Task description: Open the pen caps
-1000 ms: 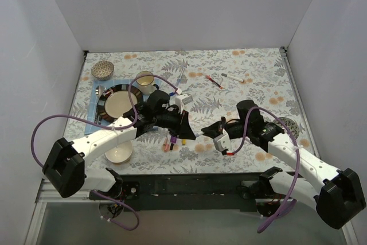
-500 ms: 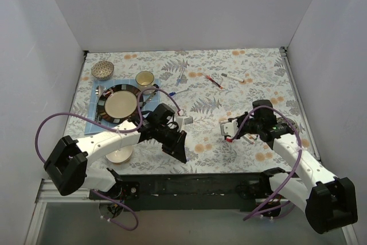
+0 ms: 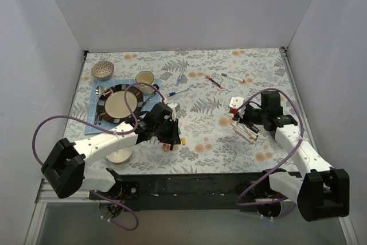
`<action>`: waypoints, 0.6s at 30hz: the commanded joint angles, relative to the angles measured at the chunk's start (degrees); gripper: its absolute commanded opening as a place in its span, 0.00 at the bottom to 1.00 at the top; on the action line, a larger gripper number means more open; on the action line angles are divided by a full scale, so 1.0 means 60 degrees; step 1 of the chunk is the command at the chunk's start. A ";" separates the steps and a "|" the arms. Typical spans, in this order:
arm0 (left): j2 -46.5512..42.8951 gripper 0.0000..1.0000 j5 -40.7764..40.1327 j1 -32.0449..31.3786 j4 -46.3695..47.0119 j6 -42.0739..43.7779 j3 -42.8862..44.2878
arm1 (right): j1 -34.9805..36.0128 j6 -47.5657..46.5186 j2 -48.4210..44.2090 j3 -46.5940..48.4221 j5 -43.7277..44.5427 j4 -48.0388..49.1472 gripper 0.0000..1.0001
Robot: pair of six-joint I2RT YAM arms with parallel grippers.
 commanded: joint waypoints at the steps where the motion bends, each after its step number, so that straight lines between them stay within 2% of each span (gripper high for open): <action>1: 0.0826 0.02 -0.2429 0.0031 0.0498 -0.0301 0.0349 | -0.0544 0.2122 0.0595 0.0886 -0.0423 -0.0210 0.01; 7: 0.1661 0.08 -0.3341 -0.0013 0.0762 -0.0243 0.0847 | -0.1116 0.2620 0.1080 0.1137 -0.0775 -0.0593 0.01; 12: 0.1999 0.28 -0.3108 -0.0028 0.1084 -0.0140 0.1008 | -0.1277 0.2709 0.1299 0.1136 -0.0643 -0.0577 0.01; 15: 0.2263 0.34 -0.2960 -0.0013 0.1099 -0.0111 0.1096 | -0.1380 0.2854 0.1636 0.1326 -0.0483 -0.0855 0.01; 18: 0.2439 0.37 -0.2960 -0.0013 0.1128 -0.0067 0.1126 | -0.1555 0.3206 0.2017 0.1488 -0.0074 -0.0886 0.01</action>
